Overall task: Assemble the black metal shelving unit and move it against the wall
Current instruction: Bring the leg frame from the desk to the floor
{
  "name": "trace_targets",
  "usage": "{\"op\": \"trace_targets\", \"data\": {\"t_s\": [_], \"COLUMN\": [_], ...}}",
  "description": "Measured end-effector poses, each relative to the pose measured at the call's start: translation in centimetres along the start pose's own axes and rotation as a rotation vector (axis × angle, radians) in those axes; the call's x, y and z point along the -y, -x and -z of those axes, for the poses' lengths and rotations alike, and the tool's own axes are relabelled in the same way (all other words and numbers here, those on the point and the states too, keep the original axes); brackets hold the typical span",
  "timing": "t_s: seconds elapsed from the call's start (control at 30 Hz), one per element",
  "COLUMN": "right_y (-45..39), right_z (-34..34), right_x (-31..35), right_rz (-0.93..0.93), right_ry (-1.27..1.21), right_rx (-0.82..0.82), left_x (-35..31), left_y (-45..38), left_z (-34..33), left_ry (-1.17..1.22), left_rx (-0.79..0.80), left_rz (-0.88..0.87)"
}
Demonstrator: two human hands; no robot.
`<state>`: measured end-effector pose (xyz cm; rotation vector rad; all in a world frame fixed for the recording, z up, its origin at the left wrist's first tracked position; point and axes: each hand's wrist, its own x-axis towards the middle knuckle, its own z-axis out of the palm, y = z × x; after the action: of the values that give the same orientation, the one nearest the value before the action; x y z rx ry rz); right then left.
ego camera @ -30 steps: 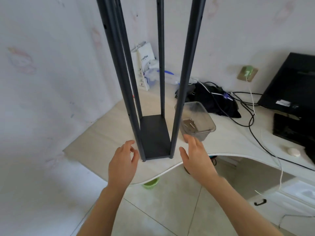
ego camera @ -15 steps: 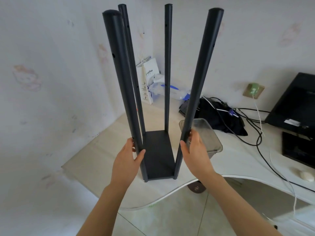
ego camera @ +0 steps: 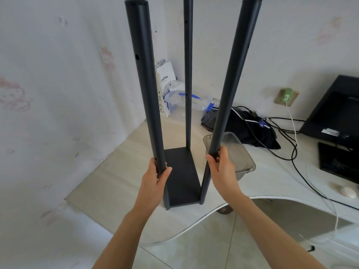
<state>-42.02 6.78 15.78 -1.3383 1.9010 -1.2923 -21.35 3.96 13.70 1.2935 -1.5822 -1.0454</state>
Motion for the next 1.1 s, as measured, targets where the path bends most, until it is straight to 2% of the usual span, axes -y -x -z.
{"op": "trace_targets", "data": {"t_s": [0.13,0.4,0.5,0.6,1.1], "right_y": [-0.3,-0.4,0.6,1.9,12.9], "right_z": [0.5,3.1,4.1,4.3,5.1], "right_x": [0.3,3.3,4.7,6.1,8.8], "right_rz": [-0.007,0.104,0.142,0.101,-0.003], "right_ry": [-0.112,-0.312,-0.362,-0.458,-0.45], "right_rx": [-0.005,0.071,0.062,0.028,-0.332], "left_x": [-1.1,-6.7,-8.2,-8.8,-10.0], "left_y": [0.2,0.9,1.4,1.9,7.4], "left_z": [0.2,0.0,0.0,0.3,3.3], "left_ry": [0.063,0.172,0.185,0.215,0.358], "left_rx": [-0.044,-0.174,-0.172,-0.168,0.092], "left_rz": [-0.031,-0.193,-0.216,-0.215,-0.279]}}
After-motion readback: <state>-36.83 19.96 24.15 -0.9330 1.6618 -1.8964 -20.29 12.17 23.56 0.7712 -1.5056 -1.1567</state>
